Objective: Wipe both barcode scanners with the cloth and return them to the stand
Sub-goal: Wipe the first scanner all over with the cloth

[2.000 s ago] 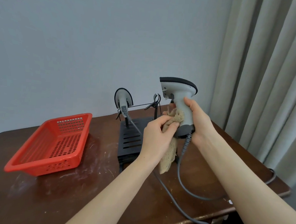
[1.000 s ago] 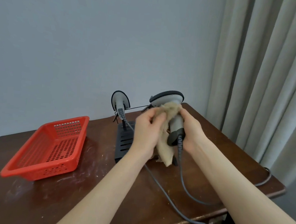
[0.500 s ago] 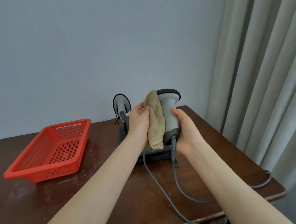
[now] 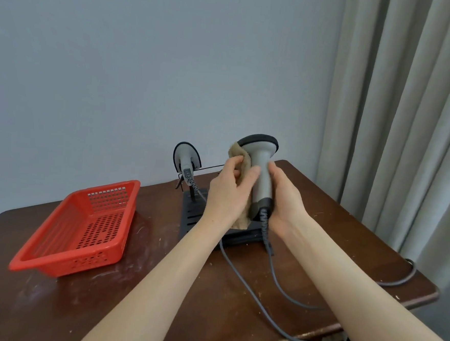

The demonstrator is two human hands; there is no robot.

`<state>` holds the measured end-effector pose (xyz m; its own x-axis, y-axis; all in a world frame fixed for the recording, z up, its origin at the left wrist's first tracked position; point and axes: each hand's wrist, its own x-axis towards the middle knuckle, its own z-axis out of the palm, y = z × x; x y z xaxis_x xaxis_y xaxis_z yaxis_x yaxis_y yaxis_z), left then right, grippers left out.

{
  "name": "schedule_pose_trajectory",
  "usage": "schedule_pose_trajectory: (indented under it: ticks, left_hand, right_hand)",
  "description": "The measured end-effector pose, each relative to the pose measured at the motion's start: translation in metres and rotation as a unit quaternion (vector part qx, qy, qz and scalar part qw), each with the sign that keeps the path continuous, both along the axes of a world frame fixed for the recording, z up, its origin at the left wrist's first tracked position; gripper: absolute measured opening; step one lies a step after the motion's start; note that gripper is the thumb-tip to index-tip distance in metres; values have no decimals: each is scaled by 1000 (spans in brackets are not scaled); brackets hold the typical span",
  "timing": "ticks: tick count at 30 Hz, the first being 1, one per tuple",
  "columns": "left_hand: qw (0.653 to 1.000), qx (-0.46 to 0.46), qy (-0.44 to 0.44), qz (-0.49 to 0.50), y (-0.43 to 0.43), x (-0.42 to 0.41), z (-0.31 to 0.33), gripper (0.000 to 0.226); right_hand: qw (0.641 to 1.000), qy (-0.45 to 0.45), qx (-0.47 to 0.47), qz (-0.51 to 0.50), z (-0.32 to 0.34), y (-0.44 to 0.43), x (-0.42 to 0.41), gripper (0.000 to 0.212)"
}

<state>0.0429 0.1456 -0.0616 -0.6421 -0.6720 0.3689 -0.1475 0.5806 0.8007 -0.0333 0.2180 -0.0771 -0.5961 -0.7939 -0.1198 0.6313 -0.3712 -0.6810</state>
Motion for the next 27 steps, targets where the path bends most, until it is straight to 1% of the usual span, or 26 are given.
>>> schedule_pose_trajectory:
  ticks: [2,3,5,7,9,10,13,16,17,19,21,24,25,27]
  left_hand:
    - [999,25,-20,-9,6,-4,-1,61]
    - [999,47,-14,-16,9,-6,-1,62]
    - [992,126,17,-23,11,-8,-2,55]
    - [978,205,41,-25,10,-10,-3,44]
    - [970,238,54,-11,11,-12,-3,31]
    - [967,246,62,0,12,-13,-3,26]
    - [965,245,96,20,15,-12,-6,16]
    - [975,190,108,33,17,-11,-12,10]
    - [978,176,111,32,19,-10,-13,11]
    - [978,165,120,29,22,-8,-16,12]
    - [980,161,116,26,21,-8,-18,18]
    - [980,172,94,27,15,-7,-17,37]
    - [980,181,83,29,13,-8,-16,39]
    - [980,184,70,33,7,-7,-13,37]
  right_hand:
    - [1000,-15,-17,-11,-3,-3,1,32]
    - [1000,-12,-27,-7,-4,-3,1,30]
    - [999,21,-27,-4,-5,-2,2,31]
    - [996,88,-6,-8,-7,0,1,36]
    - [989,147,17,-12,-8,0,1,42]
    - [987,156,26,-21,-8,-1,0,44]
    - [988,126,56,-64,-8,-4,0,43]
    - [989,81,98,-73,-12,-8,1,41]
    - [988,81,114,-68,-13,-8,0,36]
    - [983,110,140,-51,-14,-7,-1,23]
    - [972,160,161,-60,-14,-6,-1,14]
    - [951,229,180,-102,-18,-8,-3,15]
    - [944,249,182,-116,-20,-9,-4,17]
    - [929,298,177,-134,-24,-10,-4,17]
